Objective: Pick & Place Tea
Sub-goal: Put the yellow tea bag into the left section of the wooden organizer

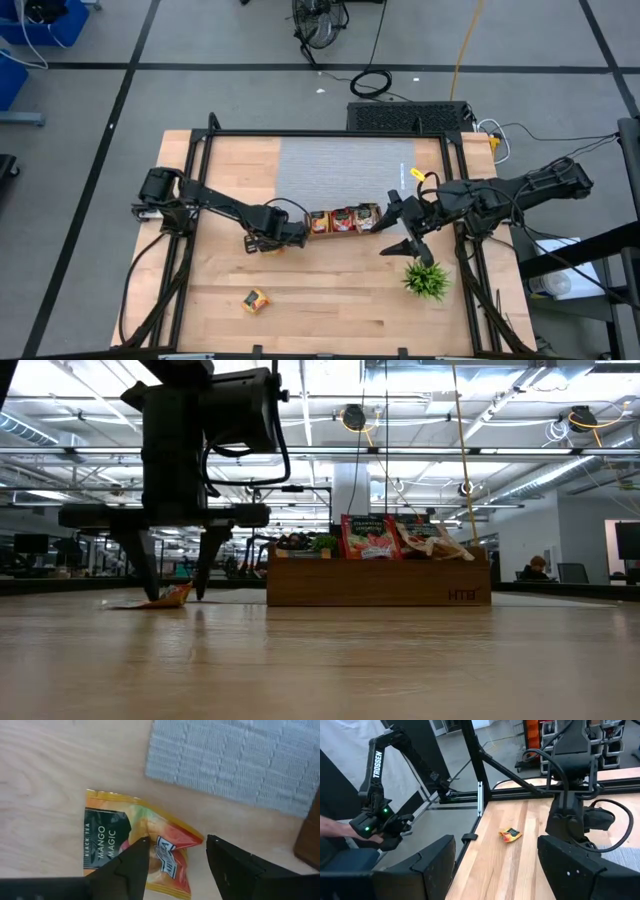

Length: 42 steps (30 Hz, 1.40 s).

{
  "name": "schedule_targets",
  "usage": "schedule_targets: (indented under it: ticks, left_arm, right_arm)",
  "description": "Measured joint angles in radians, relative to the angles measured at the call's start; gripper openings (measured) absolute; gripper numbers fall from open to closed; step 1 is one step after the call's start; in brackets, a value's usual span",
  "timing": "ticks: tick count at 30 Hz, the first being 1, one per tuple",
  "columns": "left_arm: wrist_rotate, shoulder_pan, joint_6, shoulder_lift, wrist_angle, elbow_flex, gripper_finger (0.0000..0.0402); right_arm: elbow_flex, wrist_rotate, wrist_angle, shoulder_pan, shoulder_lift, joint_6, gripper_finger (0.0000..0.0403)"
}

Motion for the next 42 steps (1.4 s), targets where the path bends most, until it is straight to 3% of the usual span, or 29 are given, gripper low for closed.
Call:
schedule_targets:
  ticks: [4, 11, 16, 20, 27, 33, 37, 42]
  left_arm:
    - [-0.025, 0.001, -0.01, 0.0, -0.007, -0.002, 0.0155]
    - [-0.051, -0.01, 0.024, -0.001, 0.002, -0.002, 0.0018]
    - [-0.058, -0.032, 0.04, -0.001, -0.002, 0.0, 0.0013]
    - [-0.044, -0.058, 0.143, -0.022, -0.047, 0.045, 0.001]
    - [-0.059, -0.08, 0.509, -0.034, -0.362, 0.274, 0.001]
    - [-0.146, -0.079, 0.886, -0.035, -0.631, 0.508, 0.001]
    - [-0.228, -0.088, 1.141, -0.035, -0.789, 0.661, 0.001]
    - [-0.363, -0.121, 1.489, -0.083, -0.811, 0.757, 0.001]
  right_arm:
    - [0.0, 0.0, 0.0, 0.0, 0.0, 0.001, 0.0265]
    - [0.0, 0.0, 0.0, 0.0, 0.0, 0.002, 0.0265]
    - [0.0, 0.0, 0.0, 0.0, 0.0, 0.003, 0.0265]
    - [0.0, -0.071, 0.007, -0.002, 0.0, 0.029, 0.0265]
    - [0.0, -0.073, -0.001, -0.042, 0.0, 0.175, 0.0265]
    - [0.007, -0.059, -0.008, -0.078, 0.0, 0.195, 0.0249]
    - [0.051, 0.08, -0.009, -0.08, 0.0, 0.179, 0.023]
    - [0.103, 0.379, -0.029, -0.08, 0.0, 0.192, 0.0208]
